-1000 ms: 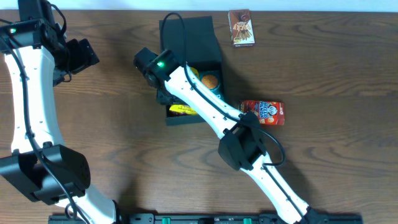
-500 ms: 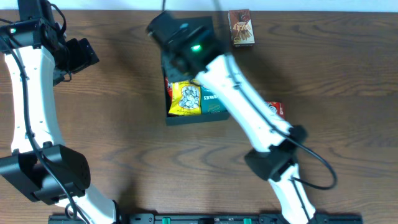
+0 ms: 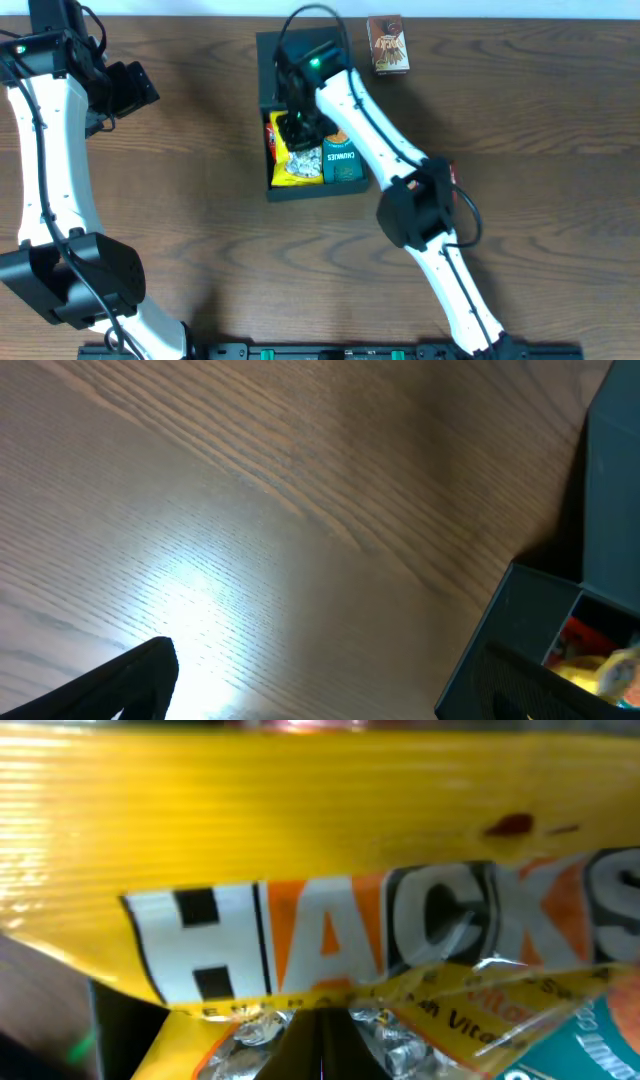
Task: Pack container
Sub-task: 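Lower the yellow candy bag into the box over the red bag, then press the yellow bag down into the box with the right gripper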
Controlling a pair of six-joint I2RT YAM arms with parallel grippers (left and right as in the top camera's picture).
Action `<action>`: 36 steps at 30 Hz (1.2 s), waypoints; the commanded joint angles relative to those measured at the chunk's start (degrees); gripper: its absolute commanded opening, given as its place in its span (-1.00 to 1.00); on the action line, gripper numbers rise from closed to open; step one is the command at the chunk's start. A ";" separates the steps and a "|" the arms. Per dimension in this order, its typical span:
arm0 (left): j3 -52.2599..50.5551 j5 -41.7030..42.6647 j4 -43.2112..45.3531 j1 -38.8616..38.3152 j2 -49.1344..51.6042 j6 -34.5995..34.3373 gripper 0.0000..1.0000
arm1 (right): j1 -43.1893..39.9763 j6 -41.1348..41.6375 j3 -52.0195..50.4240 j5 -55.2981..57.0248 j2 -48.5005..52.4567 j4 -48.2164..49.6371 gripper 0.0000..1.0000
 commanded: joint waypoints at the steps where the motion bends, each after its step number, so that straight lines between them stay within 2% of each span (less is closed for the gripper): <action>1: -0.07 -0.02 -0.02 0.39 -0.02 1.22 0.91 | 1.42 -2.80 0.09 -4.83 0.42 -0.37 -0.97; 17: -0.07 -0.02 0.28 0.39 0.00 1.22 0.90 | 0.22 -9.42 0.20 -5.40 -5.29 0.72 -0.97; 27: -0.07 -0.02 0.22 0.39 0.00 1.22 0.91 | -0.57 -11.91 -0.04 -5.53 -4.57 9.25 -0.97; 36: -0.07 0.00 0.22 0.39 0.00 1.18 0.90 | -0.50 -11.43 -0.11 -2.27 -0.33 10.12 -0.97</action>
